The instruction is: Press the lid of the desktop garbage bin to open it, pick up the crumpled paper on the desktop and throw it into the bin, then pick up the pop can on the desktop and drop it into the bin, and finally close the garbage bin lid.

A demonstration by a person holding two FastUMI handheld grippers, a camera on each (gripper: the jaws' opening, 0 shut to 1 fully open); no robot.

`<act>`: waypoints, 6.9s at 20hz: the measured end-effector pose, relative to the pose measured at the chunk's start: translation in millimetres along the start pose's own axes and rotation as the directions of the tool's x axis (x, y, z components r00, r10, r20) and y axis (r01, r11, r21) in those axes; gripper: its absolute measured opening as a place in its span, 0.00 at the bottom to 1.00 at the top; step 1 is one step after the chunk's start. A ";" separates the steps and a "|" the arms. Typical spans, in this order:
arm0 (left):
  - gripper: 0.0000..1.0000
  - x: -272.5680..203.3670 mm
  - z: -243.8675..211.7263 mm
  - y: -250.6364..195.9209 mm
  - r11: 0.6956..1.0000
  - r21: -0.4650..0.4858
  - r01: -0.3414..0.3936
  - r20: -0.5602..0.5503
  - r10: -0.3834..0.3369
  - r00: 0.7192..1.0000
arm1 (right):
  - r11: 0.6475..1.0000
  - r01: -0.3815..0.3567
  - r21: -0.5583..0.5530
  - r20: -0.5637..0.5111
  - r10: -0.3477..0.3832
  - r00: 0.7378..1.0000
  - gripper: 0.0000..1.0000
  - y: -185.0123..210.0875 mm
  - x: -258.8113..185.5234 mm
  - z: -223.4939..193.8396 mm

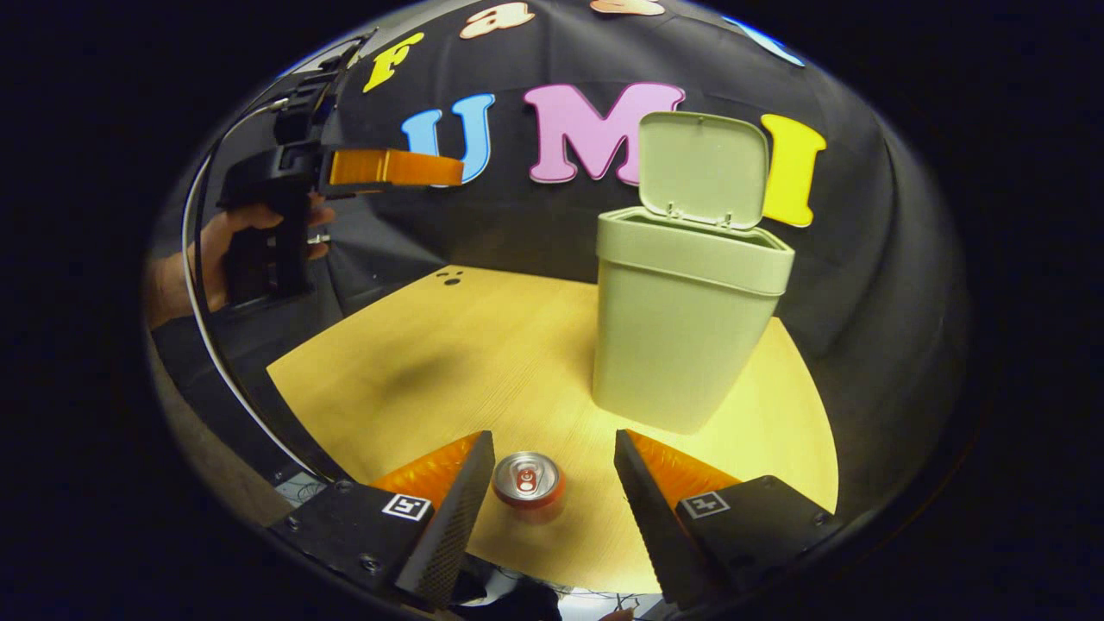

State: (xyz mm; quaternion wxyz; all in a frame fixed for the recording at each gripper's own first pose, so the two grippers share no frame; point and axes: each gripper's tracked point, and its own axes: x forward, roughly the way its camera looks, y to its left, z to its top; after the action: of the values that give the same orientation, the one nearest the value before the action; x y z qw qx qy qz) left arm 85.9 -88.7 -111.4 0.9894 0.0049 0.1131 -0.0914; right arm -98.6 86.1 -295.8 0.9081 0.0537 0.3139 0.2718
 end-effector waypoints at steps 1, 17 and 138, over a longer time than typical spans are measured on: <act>0.94 -8.0 -3.7 6.3 1.000 -0.003 -0.015 -0.006 0.015 1.000 | 1.000 -0.009 -0.017 -0.017 0.009 1.000 0.89 2.3 4.2 -4.1; 0.98 -67.9 -39.8 66.5 0.984 -0.048 -0.170 -0.073 0.166 0.983 | 0.995 -0.042 -0.094 -0.235 0.018 0.972 0.93 9.7 51.1 -79.3; 0.94 -48.5 -52.2 47.1 0.975 -0.119 -0.186 -0.117 0.173 0.978 | 0.963 0.230 0.141 0.492 -0.269 0.828 0.87 -205.2 43.4 350.1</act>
State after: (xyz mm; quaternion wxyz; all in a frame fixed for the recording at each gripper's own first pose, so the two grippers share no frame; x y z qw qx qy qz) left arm 36.4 -32.0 -151.9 0.9844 -0.0440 0.1701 0.0063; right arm 234.0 -39.0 -95.3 0.9834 0.1160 0.0788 0.1151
